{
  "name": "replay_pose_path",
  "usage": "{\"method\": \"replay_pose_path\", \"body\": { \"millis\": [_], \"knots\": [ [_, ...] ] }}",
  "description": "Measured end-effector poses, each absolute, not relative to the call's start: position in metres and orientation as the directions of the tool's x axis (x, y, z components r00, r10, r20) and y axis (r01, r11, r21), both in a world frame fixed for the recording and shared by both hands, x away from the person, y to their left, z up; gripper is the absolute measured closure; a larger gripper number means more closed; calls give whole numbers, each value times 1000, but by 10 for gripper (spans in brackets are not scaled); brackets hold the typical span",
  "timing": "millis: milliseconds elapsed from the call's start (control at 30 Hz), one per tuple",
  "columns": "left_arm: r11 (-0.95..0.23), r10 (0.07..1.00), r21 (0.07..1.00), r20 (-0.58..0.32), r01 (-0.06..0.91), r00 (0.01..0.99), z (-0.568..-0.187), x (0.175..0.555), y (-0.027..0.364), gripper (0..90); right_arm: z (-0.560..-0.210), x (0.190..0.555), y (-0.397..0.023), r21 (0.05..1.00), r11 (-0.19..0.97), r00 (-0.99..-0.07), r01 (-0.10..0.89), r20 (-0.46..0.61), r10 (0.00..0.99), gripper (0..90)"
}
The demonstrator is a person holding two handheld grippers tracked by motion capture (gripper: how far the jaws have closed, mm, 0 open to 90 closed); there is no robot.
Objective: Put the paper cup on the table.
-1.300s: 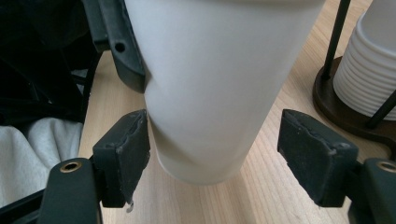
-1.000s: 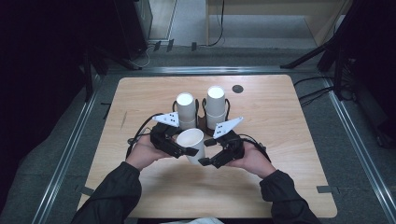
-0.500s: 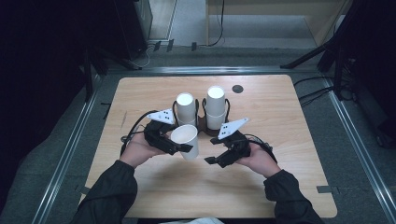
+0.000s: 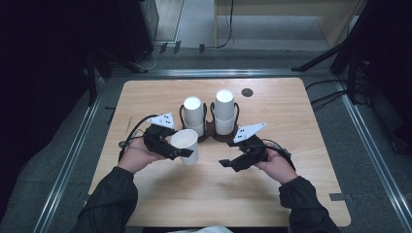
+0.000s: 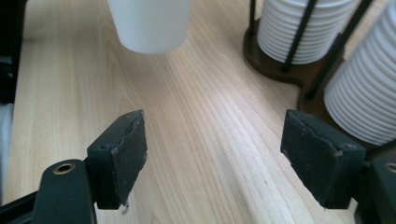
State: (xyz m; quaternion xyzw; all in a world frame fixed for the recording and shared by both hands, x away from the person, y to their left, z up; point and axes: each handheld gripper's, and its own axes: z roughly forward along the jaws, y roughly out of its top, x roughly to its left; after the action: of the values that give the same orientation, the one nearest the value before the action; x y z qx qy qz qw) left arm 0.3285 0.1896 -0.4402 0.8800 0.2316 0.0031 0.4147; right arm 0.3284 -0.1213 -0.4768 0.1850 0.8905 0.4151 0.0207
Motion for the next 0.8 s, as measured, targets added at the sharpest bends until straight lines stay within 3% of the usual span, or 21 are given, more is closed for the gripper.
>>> {"method": "replay_pose_path", "body": {
  "millis": [800],
  "knots": [
    [-514,505,729,-168,451,847,-441,326,228,260,-471,337,-143,754,562,-914,339,124,385,229]
  ]
}}
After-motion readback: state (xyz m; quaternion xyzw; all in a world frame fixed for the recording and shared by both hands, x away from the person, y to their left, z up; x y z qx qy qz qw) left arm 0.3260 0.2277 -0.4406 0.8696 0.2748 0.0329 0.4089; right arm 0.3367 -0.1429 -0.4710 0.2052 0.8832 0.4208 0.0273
